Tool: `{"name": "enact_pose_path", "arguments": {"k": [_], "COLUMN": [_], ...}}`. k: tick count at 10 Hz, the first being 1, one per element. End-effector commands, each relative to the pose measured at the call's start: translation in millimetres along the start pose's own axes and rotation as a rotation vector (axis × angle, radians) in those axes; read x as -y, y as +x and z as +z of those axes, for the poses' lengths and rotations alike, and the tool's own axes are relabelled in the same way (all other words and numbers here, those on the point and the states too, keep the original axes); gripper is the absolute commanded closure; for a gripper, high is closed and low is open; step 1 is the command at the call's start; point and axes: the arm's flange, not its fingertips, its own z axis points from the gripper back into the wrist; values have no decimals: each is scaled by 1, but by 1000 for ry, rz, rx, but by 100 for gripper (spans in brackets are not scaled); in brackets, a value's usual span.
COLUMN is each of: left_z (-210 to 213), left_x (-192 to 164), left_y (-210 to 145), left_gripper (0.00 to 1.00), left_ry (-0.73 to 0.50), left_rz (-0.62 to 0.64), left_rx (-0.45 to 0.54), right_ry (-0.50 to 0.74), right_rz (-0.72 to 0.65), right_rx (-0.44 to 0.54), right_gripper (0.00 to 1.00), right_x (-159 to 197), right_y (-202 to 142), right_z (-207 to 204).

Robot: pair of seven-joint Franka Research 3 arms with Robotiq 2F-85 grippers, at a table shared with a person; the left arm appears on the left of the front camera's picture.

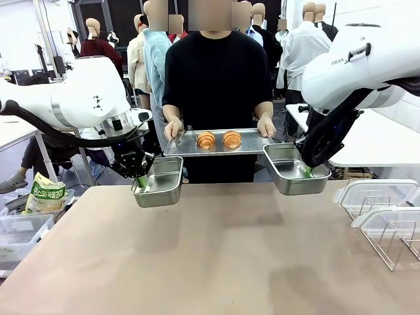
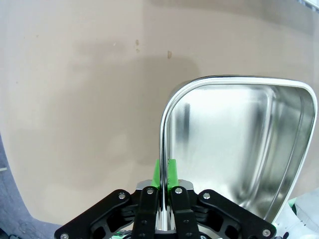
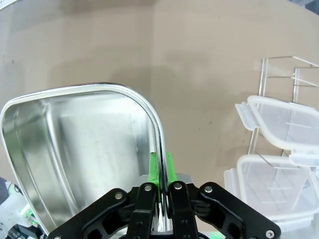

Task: Place the bread in airtight containers.
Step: Once an object is inside an Airtight Container , place the container in the center of the table.

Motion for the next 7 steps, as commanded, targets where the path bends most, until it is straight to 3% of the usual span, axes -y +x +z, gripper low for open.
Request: {"name": "enact_pose_path", "arguments": {"k": [1,7], "left_z": [3,3], "left_x": [-1,-1], "left_y": [2,2], "left_gripper": [100,100], "left_ry": [2,2], "left_rz": [0,0], "left_rx": [9,9], "right_ry": [1,1], "right_rz": [-3,-3], "right_rx": [4,4], "right_gripper": [100,100], "right_x": [0,0], "right_y": [2,2], "right_z": [2,2]}}
